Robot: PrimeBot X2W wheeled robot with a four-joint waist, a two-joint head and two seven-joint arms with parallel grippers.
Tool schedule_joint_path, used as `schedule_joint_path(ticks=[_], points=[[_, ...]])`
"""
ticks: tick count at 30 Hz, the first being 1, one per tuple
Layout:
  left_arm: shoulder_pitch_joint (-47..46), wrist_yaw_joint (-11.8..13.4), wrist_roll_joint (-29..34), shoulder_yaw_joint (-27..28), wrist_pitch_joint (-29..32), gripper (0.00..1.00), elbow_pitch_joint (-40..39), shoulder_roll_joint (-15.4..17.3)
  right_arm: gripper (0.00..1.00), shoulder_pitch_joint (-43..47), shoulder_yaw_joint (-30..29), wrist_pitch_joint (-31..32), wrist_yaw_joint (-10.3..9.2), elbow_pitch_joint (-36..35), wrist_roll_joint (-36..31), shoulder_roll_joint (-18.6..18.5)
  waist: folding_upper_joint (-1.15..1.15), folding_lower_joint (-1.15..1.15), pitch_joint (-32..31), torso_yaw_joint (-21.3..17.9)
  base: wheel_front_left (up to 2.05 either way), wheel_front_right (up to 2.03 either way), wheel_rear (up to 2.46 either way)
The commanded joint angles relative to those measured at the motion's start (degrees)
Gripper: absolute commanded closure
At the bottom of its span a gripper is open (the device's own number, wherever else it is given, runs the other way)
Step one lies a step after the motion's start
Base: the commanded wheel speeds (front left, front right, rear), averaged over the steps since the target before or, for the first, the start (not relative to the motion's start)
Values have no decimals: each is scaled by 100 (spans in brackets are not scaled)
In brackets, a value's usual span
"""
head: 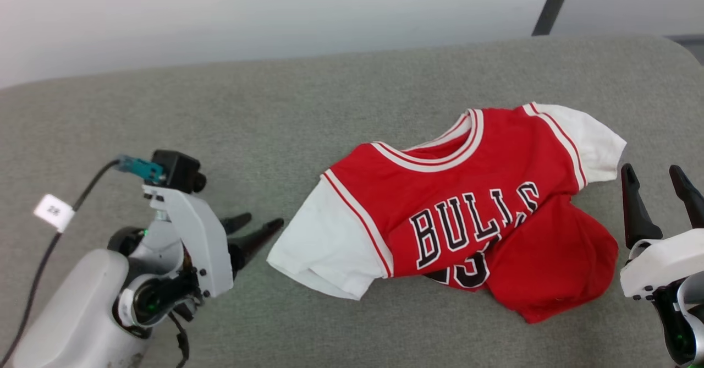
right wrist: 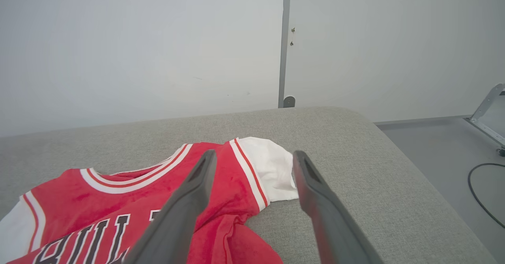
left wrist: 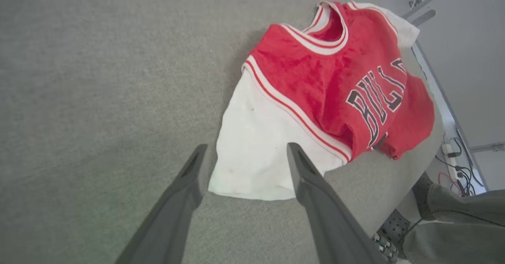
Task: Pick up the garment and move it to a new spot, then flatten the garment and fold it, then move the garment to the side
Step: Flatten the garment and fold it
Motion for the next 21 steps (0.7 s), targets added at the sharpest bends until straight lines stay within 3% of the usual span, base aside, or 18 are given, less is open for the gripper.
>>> schedule_joint_path(ticks=[1,11,21], points=[[-63,43,-26,-21,47,0,45,-7,0,23,16,-17,-6,-60,21,24,0,0,143,-134,0,0,0],[-232,48,122,-260,387,0,632,94,0,-83,21,40,-6,-310,28,86,0,0,533,-344,0,0,0],[-364,24,237,-579,625,0,1421,-71,0,-215,14,102,-6,-419,7,106,0,0,730,-335,0,0,0]])
